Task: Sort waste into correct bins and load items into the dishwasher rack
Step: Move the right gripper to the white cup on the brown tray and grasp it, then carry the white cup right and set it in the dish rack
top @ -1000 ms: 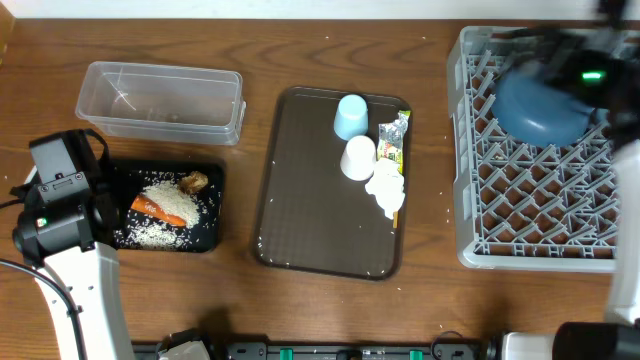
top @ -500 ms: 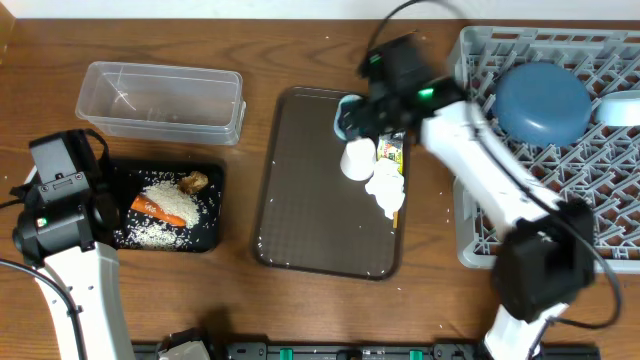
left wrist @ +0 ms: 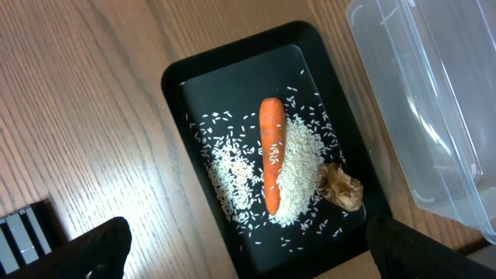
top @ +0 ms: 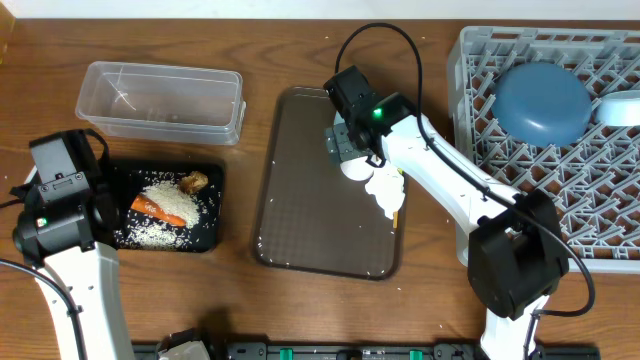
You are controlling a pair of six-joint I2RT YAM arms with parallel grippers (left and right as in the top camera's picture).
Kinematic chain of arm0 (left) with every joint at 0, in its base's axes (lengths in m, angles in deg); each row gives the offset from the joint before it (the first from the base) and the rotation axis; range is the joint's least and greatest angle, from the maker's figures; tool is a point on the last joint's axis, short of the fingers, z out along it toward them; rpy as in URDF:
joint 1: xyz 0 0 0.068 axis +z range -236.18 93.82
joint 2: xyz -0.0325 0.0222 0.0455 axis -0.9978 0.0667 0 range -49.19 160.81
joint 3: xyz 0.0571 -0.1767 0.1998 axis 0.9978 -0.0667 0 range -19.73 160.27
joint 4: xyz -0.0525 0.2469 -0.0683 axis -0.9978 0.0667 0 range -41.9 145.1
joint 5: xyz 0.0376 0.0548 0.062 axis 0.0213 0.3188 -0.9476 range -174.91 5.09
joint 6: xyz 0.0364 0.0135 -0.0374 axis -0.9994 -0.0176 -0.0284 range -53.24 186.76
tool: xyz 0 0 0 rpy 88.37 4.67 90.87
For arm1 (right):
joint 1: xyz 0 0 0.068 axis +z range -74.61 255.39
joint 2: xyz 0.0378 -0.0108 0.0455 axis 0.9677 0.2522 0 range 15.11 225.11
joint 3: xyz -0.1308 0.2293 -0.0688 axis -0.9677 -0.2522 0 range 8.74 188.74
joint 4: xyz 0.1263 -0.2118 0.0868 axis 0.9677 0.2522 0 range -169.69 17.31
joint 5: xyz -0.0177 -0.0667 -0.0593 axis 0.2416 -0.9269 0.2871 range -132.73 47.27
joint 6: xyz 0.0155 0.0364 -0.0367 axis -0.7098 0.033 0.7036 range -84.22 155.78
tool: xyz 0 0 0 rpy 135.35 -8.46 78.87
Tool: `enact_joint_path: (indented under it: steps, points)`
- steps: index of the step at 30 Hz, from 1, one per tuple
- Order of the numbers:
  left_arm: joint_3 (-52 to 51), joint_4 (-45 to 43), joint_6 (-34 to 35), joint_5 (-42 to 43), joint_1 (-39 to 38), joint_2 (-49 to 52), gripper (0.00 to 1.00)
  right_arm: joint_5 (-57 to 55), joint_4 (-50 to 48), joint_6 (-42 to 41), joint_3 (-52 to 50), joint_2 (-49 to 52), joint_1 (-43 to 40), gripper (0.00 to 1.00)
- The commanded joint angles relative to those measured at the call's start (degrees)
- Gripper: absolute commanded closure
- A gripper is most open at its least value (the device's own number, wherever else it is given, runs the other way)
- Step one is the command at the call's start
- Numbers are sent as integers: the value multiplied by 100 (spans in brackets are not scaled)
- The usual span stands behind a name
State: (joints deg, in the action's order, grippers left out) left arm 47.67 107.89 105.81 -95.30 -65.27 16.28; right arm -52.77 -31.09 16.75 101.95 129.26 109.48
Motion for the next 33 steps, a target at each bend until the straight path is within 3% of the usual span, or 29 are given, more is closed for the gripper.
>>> enact_joint_path:
  steps: [1, 9, 16, 22, 26, 33]
  points:
    - [118, 15, 48, 13, 31, 0, 2, -225, -68, -179, -33, 310, -15, 11]
    - [118, 15, 48, 13, 31, 0, 2, 0, -125, -208, -33, 590, -13, 20]
    - [118, 17, 48, 13, 31, 0, 2, 4, -127, -326, -33, 588, -31, 41]
    - [118, 15, 50, 13, 31, 0, 2, 20, -57, -326, -33, 570, -37, 45]
    - [118, 15, 48, 13, 31, 0, 2, 20, -20, -323, -26, 461, -37, 53]
    - [118, 15, 50, 13, 31, 0, 2, -7, 190, -321, -13, -302, -181, 53]
